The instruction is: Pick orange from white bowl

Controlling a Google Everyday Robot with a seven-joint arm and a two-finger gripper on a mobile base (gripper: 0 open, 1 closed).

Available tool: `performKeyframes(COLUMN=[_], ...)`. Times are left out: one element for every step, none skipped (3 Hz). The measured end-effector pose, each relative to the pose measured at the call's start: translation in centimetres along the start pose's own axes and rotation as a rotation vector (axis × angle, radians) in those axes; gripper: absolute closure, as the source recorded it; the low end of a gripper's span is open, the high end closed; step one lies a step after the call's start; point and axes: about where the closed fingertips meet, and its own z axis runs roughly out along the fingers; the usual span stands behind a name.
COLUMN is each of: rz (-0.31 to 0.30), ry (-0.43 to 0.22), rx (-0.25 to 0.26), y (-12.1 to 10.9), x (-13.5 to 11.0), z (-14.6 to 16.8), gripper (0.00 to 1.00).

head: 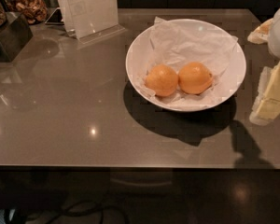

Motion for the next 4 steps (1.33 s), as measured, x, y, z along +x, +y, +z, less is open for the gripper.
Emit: performKeyframes(rz=[0.01,-0.031,-0.07,-0.093], ry=[-0.013,-0.047,-0.105,-0.151], rx=[0.017,0.018,-0.005,-0.085], y=[-1.1,-4.0,-6.7,-8.9], x=[0.1,-0.6,-1.8,-3.5], z=[0.2,1.0,2.2,5.7], gripper=[0.0,0.0,0.0,0.0])
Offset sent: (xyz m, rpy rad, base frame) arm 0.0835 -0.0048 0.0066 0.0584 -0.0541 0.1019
